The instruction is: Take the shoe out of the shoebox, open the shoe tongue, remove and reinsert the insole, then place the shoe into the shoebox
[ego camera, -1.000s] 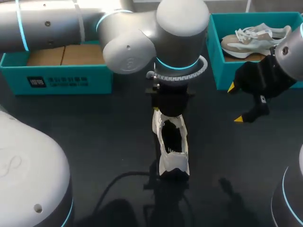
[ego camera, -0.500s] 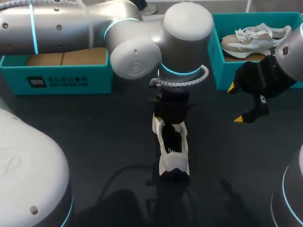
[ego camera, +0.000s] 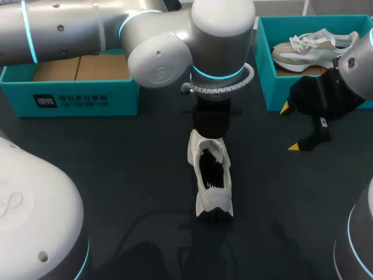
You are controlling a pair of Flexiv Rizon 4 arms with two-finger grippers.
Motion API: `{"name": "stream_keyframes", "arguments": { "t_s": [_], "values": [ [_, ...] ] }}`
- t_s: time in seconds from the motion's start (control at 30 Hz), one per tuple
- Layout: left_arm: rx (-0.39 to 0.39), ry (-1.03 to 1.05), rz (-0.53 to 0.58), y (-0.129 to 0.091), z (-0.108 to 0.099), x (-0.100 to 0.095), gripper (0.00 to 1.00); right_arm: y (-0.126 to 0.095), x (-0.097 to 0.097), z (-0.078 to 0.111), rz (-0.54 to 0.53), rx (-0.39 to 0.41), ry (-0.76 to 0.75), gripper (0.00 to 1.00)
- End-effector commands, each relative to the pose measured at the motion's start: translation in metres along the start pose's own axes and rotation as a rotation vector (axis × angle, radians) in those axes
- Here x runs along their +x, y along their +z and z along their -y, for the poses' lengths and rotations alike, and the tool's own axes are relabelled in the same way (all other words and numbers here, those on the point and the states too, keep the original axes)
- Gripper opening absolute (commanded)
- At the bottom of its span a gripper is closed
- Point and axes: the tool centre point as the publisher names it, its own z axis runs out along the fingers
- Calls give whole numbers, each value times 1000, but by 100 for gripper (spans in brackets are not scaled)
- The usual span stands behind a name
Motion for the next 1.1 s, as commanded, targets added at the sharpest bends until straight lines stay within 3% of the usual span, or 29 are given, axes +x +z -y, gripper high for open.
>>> {"name": "stream_keyframes", "arguments": {
  "t_s": [0.03,0.23,0.6,0.87,1.1],
  "values": [
    [2,8,-10,1,-2,-7,40,1,1,0,1,3,0,100],
    [43,22,-21,20,4,-9,36,1,1,0,1,3,0,100],
    [107,25,-17,40,37,-5,35,1,1,0,1,3,0,100],
    [127,21,17,33,60,-2,34,1,1,0,1,3,0,100],
    [113,12,41,21,50,-5,35,1,1,0,1,3,0,100]
  ]
}}
